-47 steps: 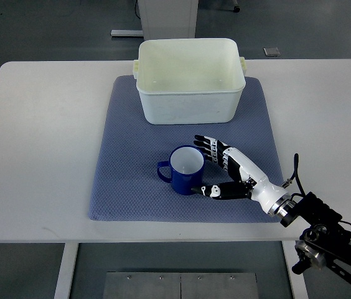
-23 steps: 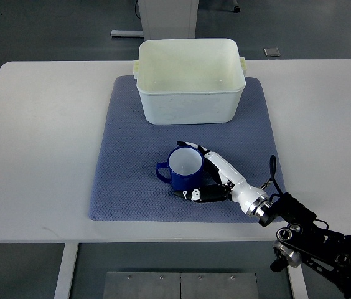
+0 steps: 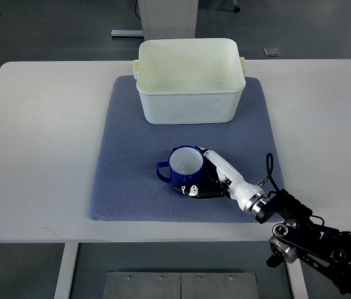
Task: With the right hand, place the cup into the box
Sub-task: 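Wrap the right hand fingers around the blue mug's body, then lift the blue mug with the right hand and carry it above the white box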
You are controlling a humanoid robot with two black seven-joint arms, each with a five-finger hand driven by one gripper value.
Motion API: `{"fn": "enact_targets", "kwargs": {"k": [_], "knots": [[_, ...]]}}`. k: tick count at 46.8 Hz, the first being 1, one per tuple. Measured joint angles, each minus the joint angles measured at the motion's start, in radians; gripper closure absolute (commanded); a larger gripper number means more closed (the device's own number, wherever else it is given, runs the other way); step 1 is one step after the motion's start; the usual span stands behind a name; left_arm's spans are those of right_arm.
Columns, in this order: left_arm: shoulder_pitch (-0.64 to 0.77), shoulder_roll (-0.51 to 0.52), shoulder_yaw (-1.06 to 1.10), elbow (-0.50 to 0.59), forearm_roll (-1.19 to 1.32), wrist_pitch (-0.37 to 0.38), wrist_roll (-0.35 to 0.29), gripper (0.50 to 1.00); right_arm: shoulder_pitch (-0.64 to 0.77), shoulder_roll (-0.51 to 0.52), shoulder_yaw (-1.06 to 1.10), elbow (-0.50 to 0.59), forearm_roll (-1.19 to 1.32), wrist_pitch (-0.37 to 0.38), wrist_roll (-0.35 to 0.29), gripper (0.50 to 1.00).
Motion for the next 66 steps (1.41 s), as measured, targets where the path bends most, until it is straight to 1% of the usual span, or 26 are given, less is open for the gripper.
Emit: {"fn": "enact_targets", "kwargs": {"k": [2, 4, 5, 22, 29, 38, 47, 59, 66], "knots": [[0.000, 0.000, 0.000, 0.000, 0.000, 0.000, 0.000, 0.500, 0.000, 0.000, -0.002, 0.000, 0.000, 0.000, -0.005, 0.906], [0.000, 0.000, 0.000, 0.000, 0.000, 0.000, 0.000, 0.500, 0.001, 0.000, -0.002, 0.000, 0.000, 0.000, -0.008, 0.979], [0.000, 0.000, 0.000, 0.000, 0.000, 0.000, 0.000, 0.500, 0.002, 0.000, -0.003, 0.000, 0.000, 0.000, -0.009, 1.000], [0.000, 0.000, 0.000, 0.000, 0.000, 0.000, 0.000, 0.500, 0.011, -0.004, -0.005, 0.016, 0.016, 0.008, -0.007, 1.000], [0.000, 0.000, 0.000, 0.000, 0.000, 0.000, 0.000, 0.500, 0.013, -0.021, 0.006, 0.043, 0.030, 0.008, -0.003, 1.000], [0.000, 0.000, 0.000, 0.000, 0.000, 0.000, 0.000, 0.500, 0.015, -0.095, 0.054, 0.114, 0.055, 0.008, -0.005, 1.000], [0.000, 0.000, 0.000, 0.000, 0.000, 0.000, 0.000, 0.500, 0.043, -0.193, 0.103, 0.148, 0.093, 0.012, -0.010, 1.000], [0.000, 0.000, 0.000, 0.000, 0.000, 0.000, 0.000, 0.500, 0.189, -0.338, 0.123, 0.153, 0.231, 0.040, -0.016, 1.000], [0.000, 0.000, 0.000, 0.000, 0.000, 0.000, 0.000, 0.500, 0.282, -0.386, 0.122, 0.148, 0.311, 0.067, -0.039, 1.000]]}}
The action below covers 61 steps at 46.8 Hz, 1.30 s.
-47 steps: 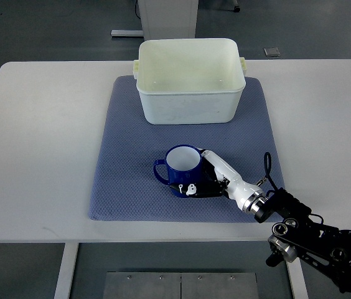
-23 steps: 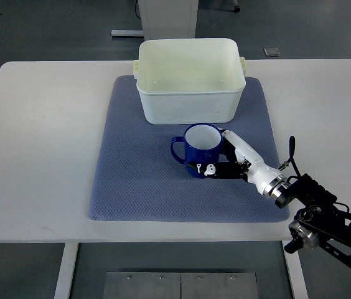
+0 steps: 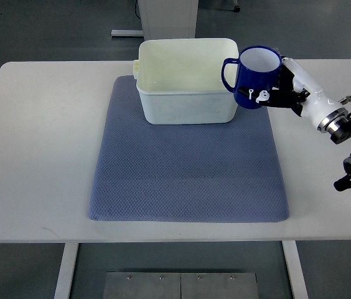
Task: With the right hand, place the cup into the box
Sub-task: 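Lift the blue mug with the right hand and carry it above the white box, then lower the mug into the white box and open the right hand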
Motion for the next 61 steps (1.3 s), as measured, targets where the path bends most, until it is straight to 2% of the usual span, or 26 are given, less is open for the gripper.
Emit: {"fn": "enact_targets", "kwargs": {"k": [13, 22, 33, 61], "knots": [[0.000, 0.000, 0.000, 0.000, 0.000, 0.000, 0.000, 0.500, 0.143, 0.018, -0.026, -0.041, 0.075, 0.011, -0.071, 1.000], [0.000, 0.000, 0.000, 0.000, 0.000, 0.000, 0.000, 0.500, 0.237, 0.143, -0.115, -0.164, 0.093, 0.010, -0.088, 1.000], [0.000, 0.000, 0.000, 0.000, 0.000, 0.000, 0.000, 0.500, 0.267, 0.291, -0.125, -0.314, 0.093, 0.010, -0.113, 1.000], [0.000, 0.000, 0.000, 0.000, 0.000, 0.000, 0.000, 0.500, 0.336, 0.564, -0.127, -0.676, 0.086, 0.010, -0.125, 1.000]]}}
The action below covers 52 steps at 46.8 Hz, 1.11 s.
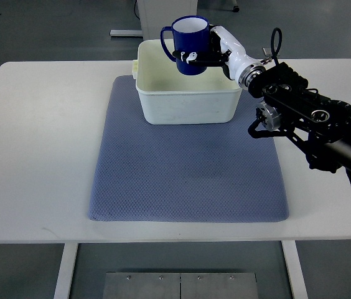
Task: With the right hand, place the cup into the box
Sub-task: 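Lower the mug into the white box and open the right hand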
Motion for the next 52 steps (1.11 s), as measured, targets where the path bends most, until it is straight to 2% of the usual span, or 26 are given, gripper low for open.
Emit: {"fn": "enact_targets", "kwargs": {"k": [11, 29, 30, 37, 38, 39, 44, 52], "knots": [[0.000, 0.000, 0.000, 0.000, 0.000, 0.000, 0.000, 0.500, 0.000, 0.052, -0.006, -0.108, -0.005, -0.008, 0.004, 1.000], [0.000, 0.000, 0.000, 0.000, 0.000, 0.000, 0.000, 0.500, -0.008, 0.061, -0.006, -0.134, -0.005, -0.017, 0.009, 1.000], [0.000, 0.000, 0.000, 0.000, 0.000, 0.000, 0.000, 0.500, -0.008, 0.061, -0.006, -0.133, -0.005, -0.017, 0.009, 0.986], [0.000, 0.000, 0.000, 0.000, 0.000, 0.000, 0.000, 0.500, -0.011, 0.062, -0.005, -0.130, 0.001, -0.018, 0.009, 0.574], [0.000, 0.000, 0.000, 0.000, 0.000, 0.000, 0.000, 0.500, -0.011, 0.063, -0.003, -0.129, 0.002, -0.018, 0.009, 0.530], [0.000, 0.000, 0.000, 0.000, 0.000, 0.000, 0.000, 0.500, -0.011, 0.064, -0.003, -0.129, 0.003, -0.018, 0.009, 0.513], [0.000, 0.000, 0.000, 0.000, 0.000, 0.000, 0.000, 0.500, -0.011, 0.064, 0.000, -0.124, 0.006, -0.018, 0.009, 0.500], [0.000, 0.000, 0.000, 0.000, 0.000, 0.000, 0.000, 0.500, -0.012, 0.063, 0.000, -0.112, 0.006, -0.013, 0.003, 0.500]]}}
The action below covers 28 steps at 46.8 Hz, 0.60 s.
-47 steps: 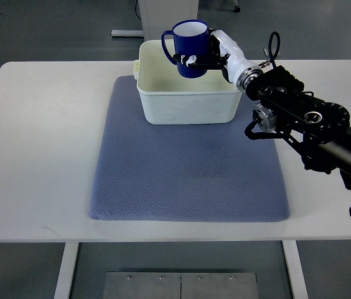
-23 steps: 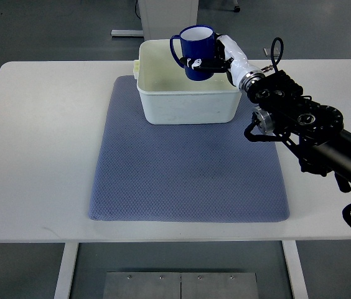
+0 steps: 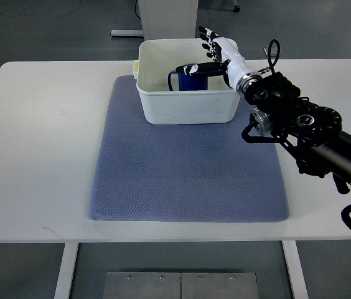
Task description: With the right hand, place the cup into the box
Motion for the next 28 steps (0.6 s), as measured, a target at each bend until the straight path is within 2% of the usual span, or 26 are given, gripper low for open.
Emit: {"fn": "enact_targets", "kwargs": {"k": [28], "knots": [[0.000, 0.000, 0.000, 0.000, 0.000, 0.000, 0.000, 0.500, 0.002, -0.029, 0.067, 0.023, 0.002, 0.001, 0.007, 0.500]]}}
